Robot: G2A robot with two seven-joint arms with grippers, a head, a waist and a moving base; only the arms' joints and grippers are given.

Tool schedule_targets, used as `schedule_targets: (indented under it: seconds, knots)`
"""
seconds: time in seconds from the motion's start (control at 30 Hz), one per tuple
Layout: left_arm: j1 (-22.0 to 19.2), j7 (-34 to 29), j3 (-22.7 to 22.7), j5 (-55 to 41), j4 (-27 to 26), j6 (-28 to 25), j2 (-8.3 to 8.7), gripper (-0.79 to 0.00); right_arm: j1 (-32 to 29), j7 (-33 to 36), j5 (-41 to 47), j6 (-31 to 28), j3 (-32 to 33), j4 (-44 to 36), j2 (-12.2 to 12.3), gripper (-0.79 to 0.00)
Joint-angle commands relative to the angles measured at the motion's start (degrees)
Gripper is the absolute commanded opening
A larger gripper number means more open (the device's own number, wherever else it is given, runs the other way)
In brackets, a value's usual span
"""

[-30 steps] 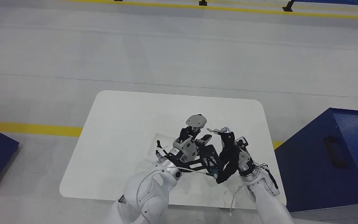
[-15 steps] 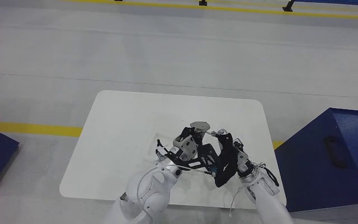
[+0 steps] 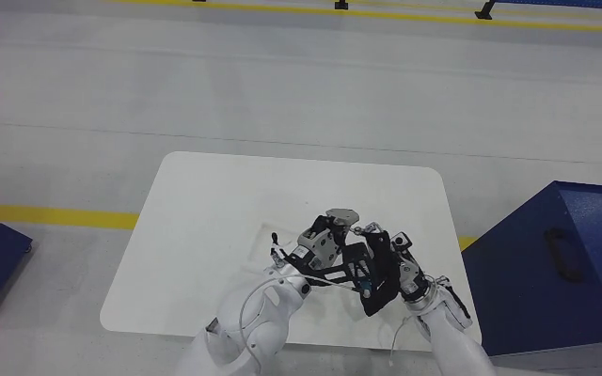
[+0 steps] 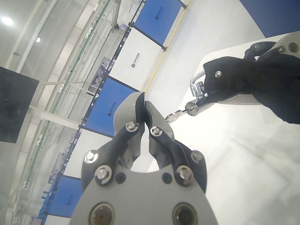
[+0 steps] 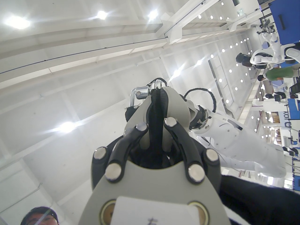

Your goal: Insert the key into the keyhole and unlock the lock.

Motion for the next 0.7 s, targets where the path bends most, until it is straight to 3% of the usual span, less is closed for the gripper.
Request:
schedule_targets:
  seconds: [0.0,0.3,0.6,0.63,0.67]
  knots:
    - [-0.1,-0.6,0.0,0.0,-0.2,-1.1,0.03,-0.785,0.0,0.4,-0.3,0.0,0.0,0.0,0.0,-0.785]
    - [-0.9,-2.2,1.6,0.7,-0.1,-2.2,-0.13,-0.785,-0.1,0.9,-0.2,0.4,0.3,-0.1,0.1,-0.785]
    - [1.1,-2.4,-0.8,1.2,-2.8,0.2,0.31,-0.785,0.6,0.0,1.2,-1.2,1.9,0.6,0.1,-0.785]
    - [1.2,-2.3,-0.9,1.6,-3.0,0.3,0.35,-0.105,0.5,-0.7,1.9,-0.9,2.1,0.8,0.1,-0.785]
    - [1.2,-2.3,-0.9,1.6,-3.0,0.3,0.35,0.000,0.7,-1.8,3.1,-0.7,2.4,1.0,0.0,-0.785]
